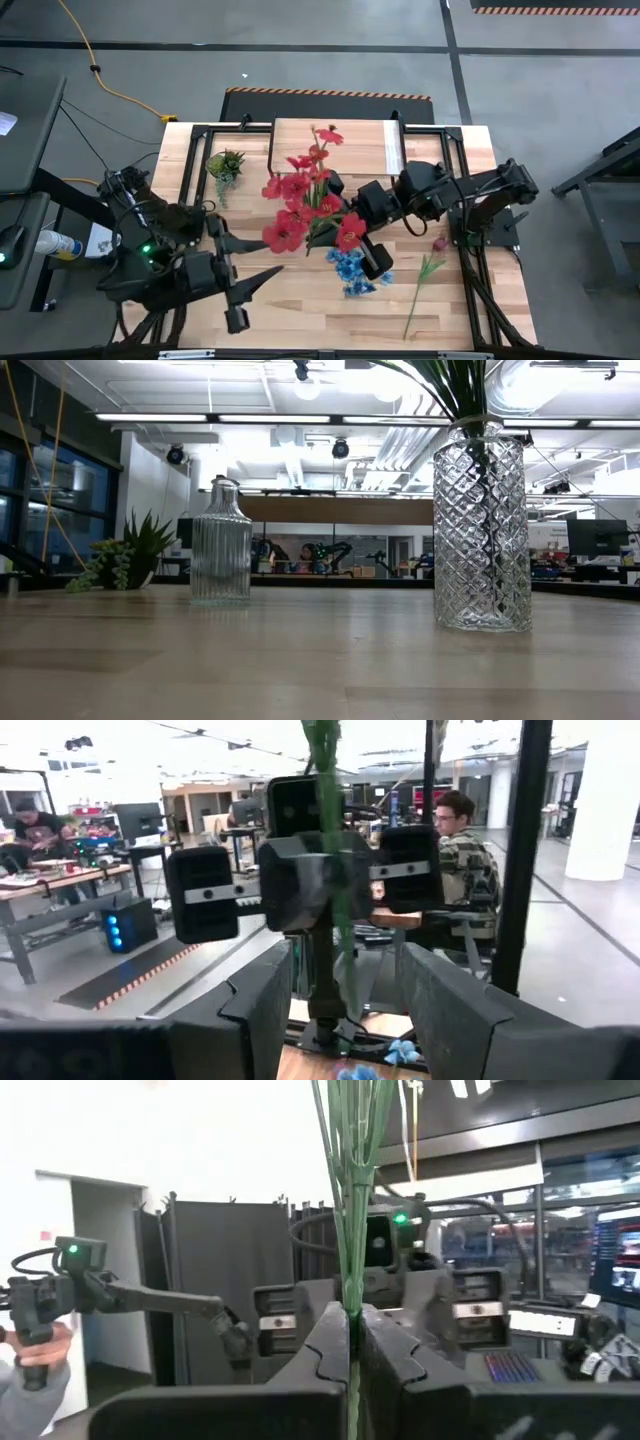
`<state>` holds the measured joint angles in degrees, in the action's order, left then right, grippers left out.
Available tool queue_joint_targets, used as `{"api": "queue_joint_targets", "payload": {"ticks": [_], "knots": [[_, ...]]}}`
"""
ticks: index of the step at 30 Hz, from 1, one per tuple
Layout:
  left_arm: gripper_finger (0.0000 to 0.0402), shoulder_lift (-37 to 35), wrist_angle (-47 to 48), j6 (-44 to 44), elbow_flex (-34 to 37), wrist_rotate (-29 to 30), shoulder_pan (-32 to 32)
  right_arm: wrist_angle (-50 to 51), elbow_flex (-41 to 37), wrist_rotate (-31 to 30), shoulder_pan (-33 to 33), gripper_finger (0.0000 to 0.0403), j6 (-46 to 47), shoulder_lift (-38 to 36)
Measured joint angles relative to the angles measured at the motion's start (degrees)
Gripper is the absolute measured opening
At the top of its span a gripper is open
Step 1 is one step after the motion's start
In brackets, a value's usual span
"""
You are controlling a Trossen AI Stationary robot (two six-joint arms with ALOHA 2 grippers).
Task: Pick and place flowers into a vace then onto a shelf
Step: Put the red flowers into the left transparent vase
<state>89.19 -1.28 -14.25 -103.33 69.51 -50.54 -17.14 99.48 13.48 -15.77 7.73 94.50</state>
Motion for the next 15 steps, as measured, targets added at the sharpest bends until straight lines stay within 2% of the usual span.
{"api": "queue_joint_targets", "payload": {"ticks": [8,15], "knots": [[0.022,0.0,7.5,9.1,0.0,-5.6,4.5,1.1,0.0,0.2,0.0,0.0,0.0,0.1],[0.022,0.0,10.1,12.0,0.0,-8.8,8.0,2.1,0.0,0.2,0.0,0.0,0.0,0.1]]}}
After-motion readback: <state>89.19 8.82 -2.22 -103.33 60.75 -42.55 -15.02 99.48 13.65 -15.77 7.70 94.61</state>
